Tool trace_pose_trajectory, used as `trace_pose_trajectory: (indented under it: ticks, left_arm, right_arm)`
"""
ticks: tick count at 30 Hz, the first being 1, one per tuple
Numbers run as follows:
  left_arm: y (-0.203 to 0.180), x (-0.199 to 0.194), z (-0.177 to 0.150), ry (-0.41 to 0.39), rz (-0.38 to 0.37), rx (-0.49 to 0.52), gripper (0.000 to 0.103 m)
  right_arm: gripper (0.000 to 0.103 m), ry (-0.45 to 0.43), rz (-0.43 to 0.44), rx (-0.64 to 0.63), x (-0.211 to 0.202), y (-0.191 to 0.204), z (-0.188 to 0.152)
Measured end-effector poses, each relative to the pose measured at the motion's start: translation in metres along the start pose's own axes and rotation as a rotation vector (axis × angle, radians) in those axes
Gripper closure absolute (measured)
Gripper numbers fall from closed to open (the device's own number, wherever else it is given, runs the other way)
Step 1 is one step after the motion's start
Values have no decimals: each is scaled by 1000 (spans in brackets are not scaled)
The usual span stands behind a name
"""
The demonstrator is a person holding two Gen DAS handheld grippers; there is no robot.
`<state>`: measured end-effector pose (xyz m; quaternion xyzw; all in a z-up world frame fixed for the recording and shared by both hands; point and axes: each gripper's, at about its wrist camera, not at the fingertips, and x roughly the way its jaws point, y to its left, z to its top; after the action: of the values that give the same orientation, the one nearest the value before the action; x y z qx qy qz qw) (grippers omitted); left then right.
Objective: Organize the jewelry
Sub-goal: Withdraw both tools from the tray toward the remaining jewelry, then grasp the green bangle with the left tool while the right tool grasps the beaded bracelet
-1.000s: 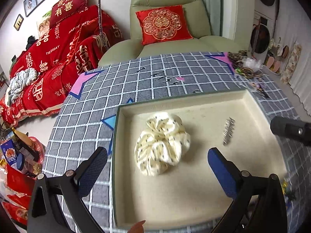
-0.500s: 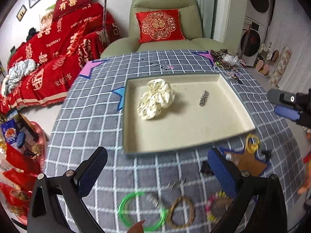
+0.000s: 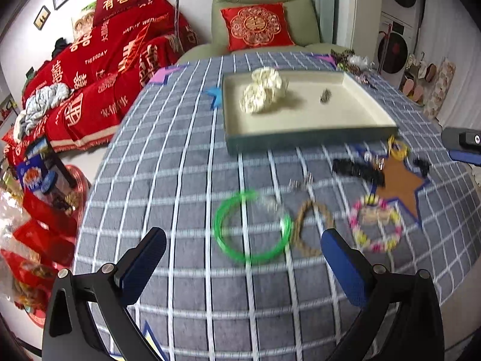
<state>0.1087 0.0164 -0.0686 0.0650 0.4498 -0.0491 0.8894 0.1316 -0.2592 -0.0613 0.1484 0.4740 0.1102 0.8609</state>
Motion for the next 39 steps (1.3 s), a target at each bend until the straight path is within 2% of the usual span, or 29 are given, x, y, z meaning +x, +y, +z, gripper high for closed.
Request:
trace_pose_trajectory:
  ticks: [5,12,19,27,31,33,35,37,39]
  left_arm:
    - [9,5,-23,21,10,-37,0]
    - [36,14,-29,47,9,-156,0]
    - [48,33,-20,74,6,-213,0]
    - [40,55,-6,109,24,-189,2]
    - [35,61,-4,118,34,-171,2]
    - [32,65,-4,130,36,-163,16]
    - [32,66,-3,131,28,-168,16]
    - [31,66,-3,131,29,-162,16]
    - [30,65,-2,126,14,-157,27]
  right_arm:
    - [13,55,-26,-15,13,3,-31]
    - [13,110,-66,4,31,3,-66]
    - [13,113,-115,22,40,8,-71]
    - [13,113,-170,20,55,14,-66]
    - [22,118,-206,-21,63,23,-68]
    - [29,112,-239,-57,67,30,-69]
    - [35,103,-263,-81,68,35,-71]
    - [47,101,-305,-111,70,39,-72]
    - [55,99,-325,-141,70,42,-74]
